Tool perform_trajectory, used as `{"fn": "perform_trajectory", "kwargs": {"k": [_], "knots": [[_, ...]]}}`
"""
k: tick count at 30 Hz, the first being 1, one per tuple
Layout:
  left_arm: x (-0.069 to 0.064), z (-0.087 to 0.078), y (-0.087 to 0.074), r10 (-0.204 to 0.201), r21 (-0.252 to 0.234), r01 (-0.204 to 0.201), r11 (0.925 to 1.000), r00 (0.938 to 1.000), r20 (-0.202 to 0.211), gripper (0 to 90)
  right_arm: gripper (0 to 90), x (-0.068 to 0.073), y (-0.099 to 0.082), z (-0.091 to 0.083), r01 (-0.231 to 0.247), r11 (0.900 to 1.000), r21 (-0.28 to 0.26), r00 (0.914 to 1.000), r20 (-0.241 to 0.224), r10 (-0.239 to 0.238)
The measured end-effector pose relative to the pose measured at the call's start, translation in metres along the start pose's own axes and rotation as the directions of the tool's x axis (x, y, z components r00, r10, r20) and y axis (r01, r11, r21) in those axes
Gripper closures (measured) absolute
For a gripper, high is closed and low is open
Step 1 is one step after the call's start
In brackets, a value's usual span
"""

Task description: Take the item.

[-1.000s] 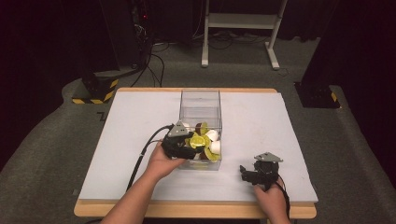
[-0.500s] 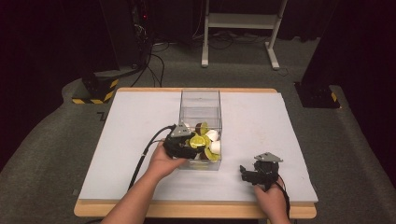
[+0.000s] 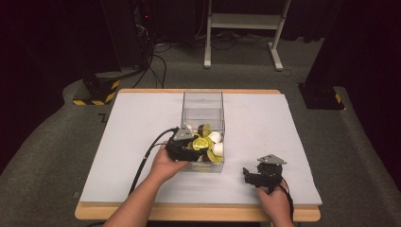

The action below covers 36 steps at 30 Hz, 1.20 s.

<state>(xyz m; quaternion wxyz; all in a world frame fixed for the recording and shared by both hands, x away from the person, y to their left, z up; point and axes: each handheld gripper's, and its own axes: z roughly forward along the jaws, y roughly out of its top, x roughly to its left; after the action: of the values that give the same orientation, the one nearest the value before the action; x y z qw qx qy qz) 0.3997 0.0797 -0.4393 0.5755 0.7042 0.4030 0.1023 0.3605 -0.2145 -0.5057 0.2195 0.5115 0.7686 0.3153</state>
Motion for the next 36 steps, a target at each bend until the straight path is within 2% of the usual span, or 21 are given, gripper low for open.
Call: {"fn": "perform_trajectory", "kwargs": {"k": [5, 7, 9, 15, 21, 26, 27, 29, 35, 36], "knots": [[0.002, -0.001, 0.002, -0.018, -0.016, 0.018, 0.9997, 0.9998, 0.009, 37.7, 10.3, 0.000, 0.000, 0.000, 0.000, 1.0000, 0.000, 1.0000, 0.000, 0.000], [0.002, -0.002, 0.004, -0.049, -0.043, 0.050, 0.9978, 0.9987, 0.012, 37.7, 10.3, 0.000, 0.000, 0.000, 0.001, 1.0000, 0.000, 1.0000, 0.001, -0.001], [0.003, -0.003, 0.005, -0.034, -0.037, 0.034, 0.9987, 0.9993, 0.014, 37.7, 10.3, 0.000, 0.000, 0.000, 0.001, 1.0000, 0.000, 1.0000, 0.001, -0.001], [0.002, -0.009, 0.008, -0.040, -0.054, 0.041, 0.9977, 0.9988, 0.030, 37.7, 10.3, 0.000, 0.000, 0.000, 0.001, 1.0000, 0.000, 1.0000, 0.001, -0.001], [0.001, -0.014, 0.009, -0.070, -0.079, 0.072, 0.9942, 0.9969, 0.036, 37.7, 10.3, 0.000, 0.000, 0.000, 0.001, 1.0000, 0.000, 1.0000, 0.001, -0.001], [0.003, -0.020, 0.011, -0.058, -0.080, 0.062, 0.9949, 0.9974, 0.042, 37.7, 10.3, 0.000, 0.000, 0.000, 0.001, 1.0000, 0.000, 1.0000, 0.001, -0.001], [0.002, -0.020, 0.011, -0.074, -0.090, 0.078, 0.9929, 0.9964, 0.041, 37.7, 10.3, 0.000, 0.000, 0.000, 0.001, 1.0000, 0.000, 1.0000, 0.001, -0.001], [0.003, -0.023, 0.012, -0.064, -0.087, 0.068, 0.9939, 0.9970, 0.043, 37.7, 10.3, 0.000, 0.000, 0.000, 0.001, 1.0000, 0.000, 1.0000, 0.001, -0.001], [0.006, -0.031, 0.014, -0.084, -0.103, 0.089, 0.9906, 0.9948, 0.057, 37.8, 10.3, 0.000, 0.000, 0.000, 0.001, 1.0000, 0.000, 1.0000, 0.001, -0.001], [0.006, -0.032, 0.015, -0.098, -0.108, 0.103, 0.9888, 0.9935, 0.058, 37.8, 10.3, 0.000, 0.000, 0.000, 0.001, 1.0000, 0.000, 1.0000, 0.001, -0.001]]}}
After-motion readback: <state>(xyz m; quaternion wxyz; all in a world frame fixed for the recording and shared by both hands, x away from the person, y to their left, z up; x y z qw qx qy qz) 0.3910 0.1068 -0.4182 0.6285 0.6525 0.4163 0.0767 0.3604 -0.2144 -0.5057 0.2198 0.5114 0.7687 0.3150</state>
